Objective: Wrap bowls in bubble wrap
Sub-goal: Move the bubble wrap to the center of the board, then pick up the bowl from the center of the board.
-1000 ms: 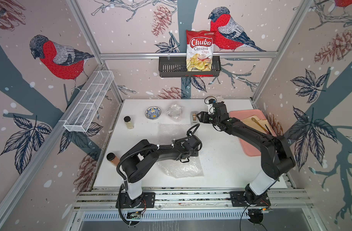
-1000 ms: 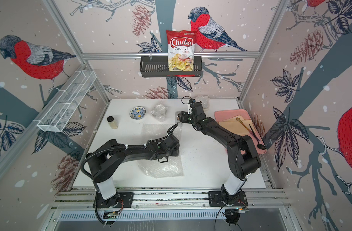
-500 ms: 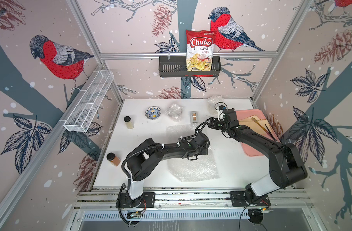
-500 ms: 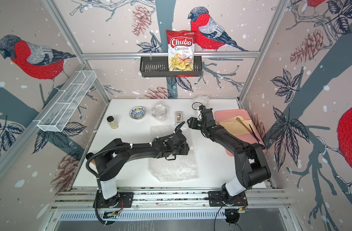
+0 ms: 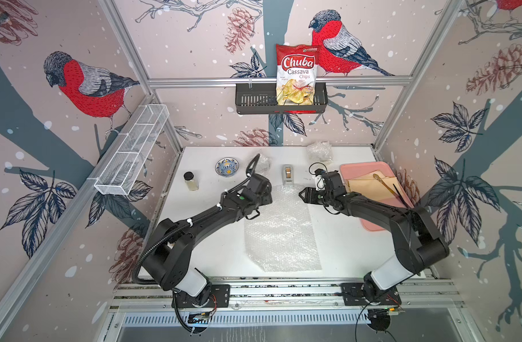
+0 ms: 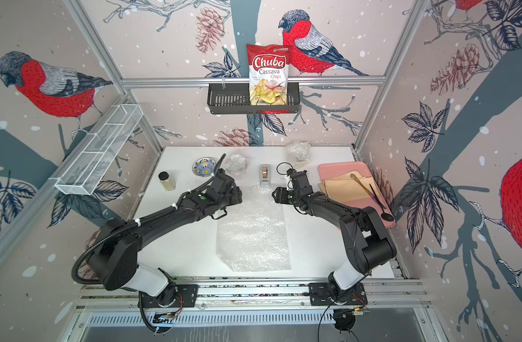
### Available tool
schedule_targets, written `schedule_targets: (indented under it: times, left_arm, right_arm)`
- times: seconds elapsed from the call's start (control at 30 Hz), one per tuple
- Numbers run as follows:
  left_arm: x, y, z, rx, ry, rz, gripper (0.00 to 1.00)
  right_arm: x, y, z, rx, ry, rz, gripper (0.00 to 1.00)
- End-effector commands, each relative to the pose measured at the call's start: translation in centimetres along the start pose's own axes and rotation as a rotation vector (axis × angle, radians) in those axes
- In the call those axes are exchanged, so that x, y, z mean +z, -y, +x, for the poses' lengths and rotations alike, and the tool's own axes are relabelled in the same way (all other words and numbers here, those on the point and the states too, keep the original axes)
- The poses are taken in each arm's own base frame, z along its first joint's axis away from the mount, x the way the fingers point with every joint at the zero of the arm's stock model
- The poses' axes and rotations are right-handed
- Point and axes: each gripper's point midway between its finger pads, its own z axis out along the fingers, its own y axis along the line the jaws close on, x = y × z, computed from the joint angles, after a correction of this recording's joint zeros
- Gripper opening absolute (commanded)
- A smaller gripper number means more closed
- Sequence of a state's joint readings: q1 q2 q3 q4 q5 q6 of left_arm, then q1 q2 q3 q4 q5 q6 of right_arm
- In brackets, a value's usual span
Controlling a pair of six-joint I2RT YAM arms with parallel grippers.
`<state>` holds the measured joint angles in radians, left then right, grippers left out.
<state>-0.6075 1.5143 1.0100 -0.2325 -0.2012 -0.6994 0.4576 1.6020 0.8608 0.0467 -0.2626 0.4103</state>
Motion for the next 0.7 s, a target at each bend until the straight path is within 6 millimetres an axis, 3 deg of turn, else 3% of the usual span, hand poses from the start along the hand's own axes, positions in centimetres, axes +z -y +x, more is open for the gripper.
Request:
schedule_targets:
  times: [0.0, 0.1, 0.3, 0.47, 0.67]
  left_arm:
    - [0.1, -3.9, -2.3, -0.030, 0.007, -0.046, 0.68]
    - [1.0, -7.6, -4.9, -0.094, 0.021, -0.087, 0.66]
    - [3.1, -13.1, -8.6, -0.174, 0.018, -0.176, 0.64]
    - [5.0, -16.5, -11.3, -0.200, 0.029, -0.261, 0.63]
    - [8.3, -19.9, -12.7, -0.258, 0.018, -0.320, 0.60]
  right_arm:
    - [0.0, -0.1, -0.5, -0.030, 0.036, 0.001, 0.66]
    - [-0.2, 0.0, -0.5, -0.044, 0.051, 0.018, 0.66]
    - [-0.5, 0.3, -0.1, -0.061, 0.062, 0.042, 0.66]
    - [-0.7, 0.0, 0.6, -0.063, 0.064, 0.025, 0.66]
    - [-1.1, 0.0, 0.6, -0.064, 0.076, 0.021, 0.66]
